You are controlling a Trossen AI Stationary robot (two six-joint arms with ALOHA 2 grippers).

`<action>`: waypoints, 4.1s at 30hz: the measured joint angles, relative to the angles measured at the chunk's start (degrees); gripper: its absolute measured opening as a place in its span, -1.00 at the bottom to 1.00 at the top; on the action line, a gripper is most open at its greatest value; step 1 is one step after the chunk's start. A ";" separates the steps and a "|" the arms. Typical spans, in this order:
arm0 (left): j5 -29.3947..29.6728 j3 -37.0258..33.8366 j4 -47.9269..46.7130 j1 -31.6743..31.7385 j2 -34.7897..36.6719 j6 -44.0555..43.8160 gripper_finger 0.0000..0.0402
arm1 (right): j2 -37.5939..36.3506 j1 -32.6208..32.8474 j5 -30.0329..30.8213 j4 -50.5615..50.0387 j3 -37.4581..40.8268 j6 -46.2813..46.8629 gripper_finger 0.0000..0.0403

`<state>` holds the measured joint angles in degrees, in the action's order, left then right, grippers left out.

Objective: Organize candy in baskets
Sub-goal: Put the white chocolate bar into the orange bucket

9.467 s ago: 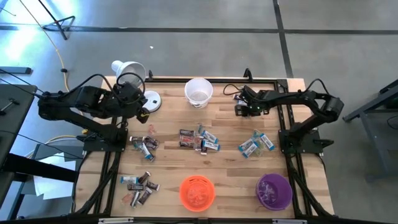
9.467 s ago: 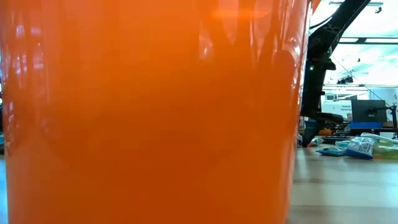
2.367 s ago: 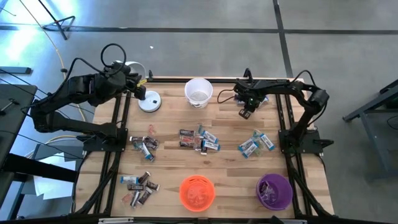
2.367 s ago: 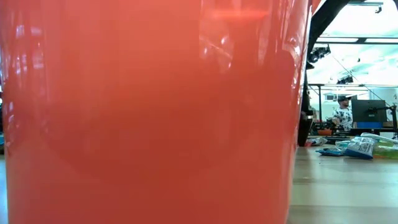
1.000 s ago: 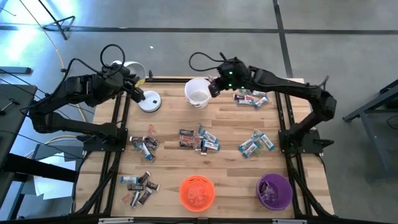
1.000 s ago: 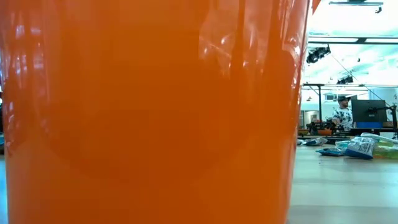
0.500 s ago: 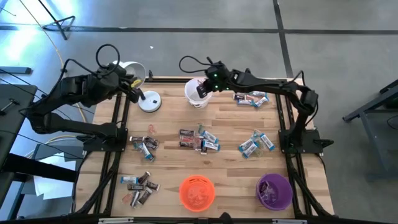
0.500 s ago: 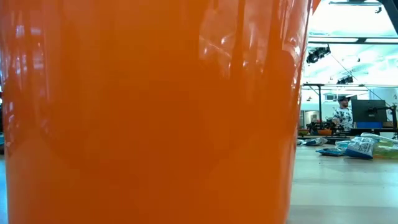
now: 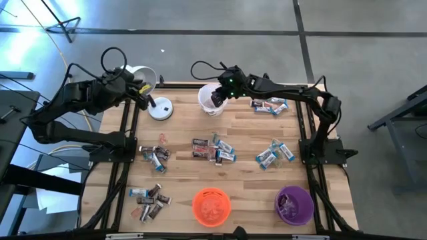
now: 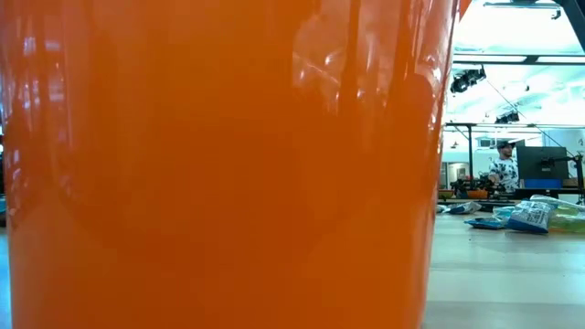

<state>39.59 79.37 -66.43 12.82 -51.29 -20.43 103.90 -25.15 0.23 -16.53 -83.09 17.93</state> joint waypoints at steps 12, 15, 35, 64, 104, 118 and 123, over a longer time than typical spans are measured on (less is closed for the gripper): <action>-2.10 0.00 -0.20 0.01 0.01 0.02 -0.72 | -0.57 -1.17 4.32 -52.42 -14.22 -6.02 -0.33; -2.10 0.00 -0.20 0.00 0.01 0.05 -0.72 | -0.61 -1.07 7.44 -61.00 -14.52 -6.24 -0.33; -1.45 0.00 -0.17 0.00 0.01 0.11 -0.72 | -0.48 -6.73 10.75 -41.45 13.65 0.06 -0.33; -1.46 0.00 -0.14 0.00 0.01 -3.48 -0.72 | -5.06 -6.10 16.11 -47.64 5.94 -17.09 -0.33; -3.37 0.00 -0.15 -0.04 -0.02 -6.53 -0.72 | -6.69 -17.73 14.14 -59.81 7.24 -17.27 -0.33; -2.95 0.00 -0.15 -0.04 -0.02 -6.49 -0.72 | -6.75 -20.32 13.14 -43.98 19.29 11.39 -0.33; -2.95 0.00 -0.17 -0.04 -0.02 -5.35 -0.72 | -6.75 -20.91 12.81 -37.53 22.50 22.45 -0.33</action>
<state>36.64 79.37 -66.61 12.78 -51.31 -25.78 97.14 -46.06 13.04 -54.06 -60.59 40.39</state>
